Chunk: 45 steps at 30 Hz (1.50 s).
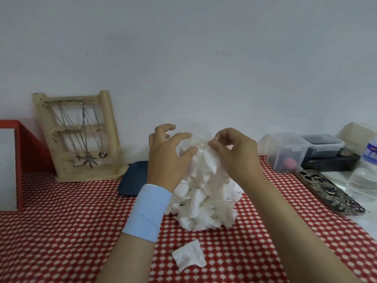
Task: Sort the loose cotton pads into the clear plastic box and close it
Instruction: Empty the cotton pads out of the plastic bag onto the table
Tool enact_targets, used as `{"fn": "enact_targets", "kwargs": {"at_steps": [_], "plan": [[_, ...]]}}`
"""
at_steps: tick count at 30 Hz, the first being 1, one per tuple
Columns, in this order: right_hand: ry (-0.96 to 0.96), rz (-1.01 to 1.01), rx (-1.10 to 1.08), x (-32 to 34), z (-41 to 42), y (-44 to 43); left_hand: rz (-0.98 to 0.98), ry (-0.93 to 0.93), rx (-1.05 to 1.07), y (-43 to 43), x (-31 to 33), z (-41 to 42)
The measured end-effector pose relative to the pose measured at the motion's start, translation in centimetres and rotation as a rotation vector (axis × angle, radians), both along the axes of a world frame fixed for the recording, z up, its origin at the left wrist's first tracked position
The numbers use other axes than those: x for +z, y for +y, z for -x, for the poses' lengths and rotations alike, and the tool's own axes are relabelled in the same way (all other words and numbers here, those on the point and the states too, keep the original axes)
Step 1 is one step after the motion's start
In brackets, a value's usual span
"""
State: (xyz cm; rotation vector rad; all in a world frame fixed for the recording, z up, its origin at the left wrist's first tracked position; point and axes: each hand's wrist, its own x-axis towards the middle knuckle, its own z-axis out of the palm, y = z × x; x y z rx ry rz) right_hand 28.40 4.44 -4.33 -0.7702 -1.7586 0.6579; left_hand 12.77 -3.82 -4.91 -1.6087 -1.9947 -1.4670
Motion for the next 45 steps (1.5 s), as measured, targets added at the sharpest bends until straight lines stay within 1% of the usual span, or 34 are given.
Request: {"fn": "enact_targets", "kwargs": {"at_steps": [2,4,6,10,12,14,16,18,20,21,22,23,25,26,29,33,35,38,41,45], "plan": [[-0.005,-0.030,0.015,-0.1,0.1,-0.1,0.025,0.050,-0.101,-0.1,0.4,0.1],[-0.040,-0.064,0.023,-0.2,0.0,0.0,0.107,0.092,-0.185,-0.1,0.6,0.1],[-0.080,-0.078,0.042,-0.3,0.0,0.0,0.128,0.112,-0.171,0.0,0.4,0.1],[-0.117,-0.026,0.136,-0.2,-0.1,-0.3,0.112,0.044,-0.082,-0.5,0.5,0.3],[-0.148,0.025,0.119,-0.2,-0.1,0.0,0.119,0.036,-0.063,-0.6,0.6,0.5],[-0.180,0.009,0.045,-0.5,0.1,0.2,0.135,0.015,-0.088,-0.6,0.6,0.3],[-0.171,-0.077,-0.035,-1.0,0.5,0.1,0.138,-0.013,-0.092,-0.5,0.6,-0.2],[-0.125,-0.238,-0.107,-1.2,0.6,-0.1,0.137,-0.032,-0.036,-0.4,0.5,-0.3],[-0.079,-0.387,-0.127,-0.8,0.2,-0.4,0.143,-0.051,0.052,-0.6,0.4,0.1],[-0.107,-0.419,-0.099,-0.5,0.0,-0.5,0.154,-0.054,0.087,-0.6,0.3,0.6],[-0.182,-0.398,-0.057,-0.3,-0.2,-0.5,0.172,-0.048,0.115,-0.6,0.2,1.1],[-0.292,-0.334,-0.026,-0.2,-0.1,-0.7,0.189,-0.033,0.140,-0.7,0.1,1.4],[-0.478,-0.217,-0.043,-0.6,0.5,-0.9,0.207,0.001,0.172,-0.7,-0.1,1.7],[-0.516,-0.171,-0.066,-0.9,0.9,-1.0,0.205,0.006,0.169,-0.7,-0.2,1.8],[-0.479,-0.065,-0.044,-1.7,1.5,-1.3,0.164,-0.082,0.094,-0.4,-0.3,1.9],[-0.446,-0.057,-0.004,-2.2,1.7,-1.2,0.110,-0.208,0.055,-0.2,0.0,1.7],[-0.416,-0.122,-0.068,-2.5,2.1,-1.3,0.075,-0.283,0.098,-0.1,0.1,1.3],[-0.343,-0.314,-0.159,-2.9,2.5,-1.1,0.040,-0.363,0.180,0.1,-0.1,1.1],[-0.291,-0.443,-0.127,-3.4,2.6,-0.9,0.033,-0.410,0.200,0.1,-0.3,1.4],[-0.328,-0.601,-0.098,-3.6,2.2,-0.2,0.006,-0.450,0.223,0.1,-0.2,1.9]]}}
